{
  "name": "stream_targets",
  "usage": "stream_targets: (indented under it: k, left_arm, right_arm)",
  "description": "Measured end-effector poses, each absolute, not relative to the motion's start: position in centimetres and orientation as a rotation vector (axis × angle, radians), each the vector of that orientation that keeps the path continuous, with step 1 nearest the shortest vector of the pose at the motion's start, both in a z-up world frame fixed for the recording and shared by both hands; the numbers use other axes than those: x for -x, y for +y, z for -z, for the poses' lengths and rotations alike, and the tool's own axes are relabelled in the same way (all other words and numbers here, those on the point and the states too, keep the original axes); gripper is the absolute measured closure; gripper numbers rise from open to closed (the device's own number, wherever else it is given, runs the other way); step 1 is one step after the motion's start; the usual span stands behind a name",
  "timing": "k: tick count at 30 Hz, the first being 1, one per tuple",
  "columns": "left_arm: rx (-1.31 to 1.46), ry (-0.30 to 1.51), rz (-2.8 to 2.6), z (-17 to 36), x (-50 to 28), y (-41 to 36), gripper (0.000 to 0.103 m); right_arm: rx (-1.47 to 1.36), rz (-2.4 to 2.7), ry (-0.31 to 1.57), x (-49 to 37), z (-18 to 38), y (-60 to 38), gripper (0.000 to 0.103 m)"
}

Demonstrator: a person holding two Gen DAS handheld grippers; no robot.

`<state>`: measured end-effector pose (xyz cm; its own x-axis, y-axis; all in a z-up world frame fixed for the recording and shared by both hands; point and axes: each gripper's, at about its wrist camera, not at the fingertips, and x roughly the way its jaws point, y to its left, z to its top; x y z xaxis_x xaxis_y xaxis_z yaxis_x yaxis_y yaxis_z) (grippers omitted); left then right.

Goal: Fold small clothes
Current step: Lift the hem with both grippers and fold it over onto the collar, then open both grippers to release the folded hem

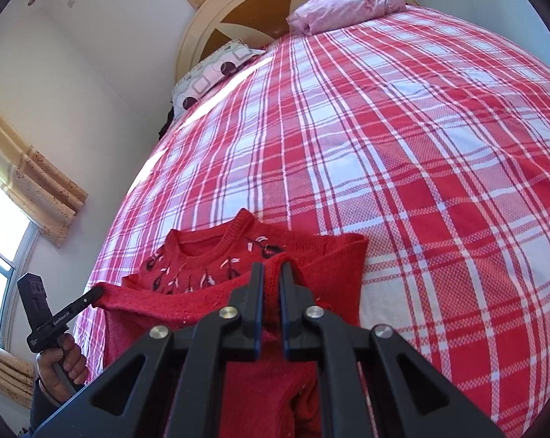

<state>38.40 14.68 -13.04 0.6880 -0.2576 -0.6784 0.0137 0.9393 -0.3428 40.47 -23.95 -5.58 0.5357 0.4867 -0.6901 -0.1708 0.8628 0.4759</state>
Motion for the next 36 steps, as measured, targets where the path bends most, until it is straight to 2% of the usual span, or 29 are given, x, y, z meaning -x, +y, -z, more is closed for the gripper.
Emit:
stream_targets:
  k: [19,22,23,24,25,27,28,29,33,36]
  left_arm:
    - [0.327,0.845,0.14,15.1,-43.4,15.4,0.094]
    - [0.345,0.86,0.15,15.0,-43.5,15.6,0.093]
    - [0.34,0.863,0.149,14.8,-43.4,15.6,0.093]
    - [0.331,0.864,0.15,14.7,-43.3,15.6,0.092]
    - [0.315,0.865,0.148,14.5,-43.2,15.6,0.089]
    - [0.271,0.835,0.088,13.9,-42.7,15.9,0.072]
    - [0.264,0.816,0.057,13.5,-42.6,16.3,0.049]
    - [0.273,0.794,0.034,13.1,-42.4,16.9,0.035]
    - [0.281,0.761,0.042,12.2,-40.8,17.3,0.035]
    - [0.168,0.762,0.047,12.4,-39.0,15.2,0.035]
  right_arm:
    - [-0.333,-0.324,1.025,-47.4,9.5,-22.6,0.093]
    - [-0.373,-0.307,1.014,-48.6,9.6,-23.1,0.088]
    - [-0.395,-0.299,1.006,-48.8,9.5,-23.5,0.083]
    - [-0.404,-0.294,0.995,-48.9,9.4,-23.7,0.074]
    - [-0.405,-0.284,0.974,-48.7,9.0,-24.0,0.07]
    - [-0.376,-0.285,0.95,-47.9,8.3,-24.1,0.067]
    - [-0.365,-0.289,0.937,-47.4,8.0,-24.1,0.065]
    - [-0.356,-0.292,0.926,-47.0,7.7,-24.1,0.06]
    - [-0.323,-0.381,0.93,-44.3,6.6,-22.9,0.059]
    - [-0.25,-0.467,0.989,-42.3,6.7,-20.4,0.059]
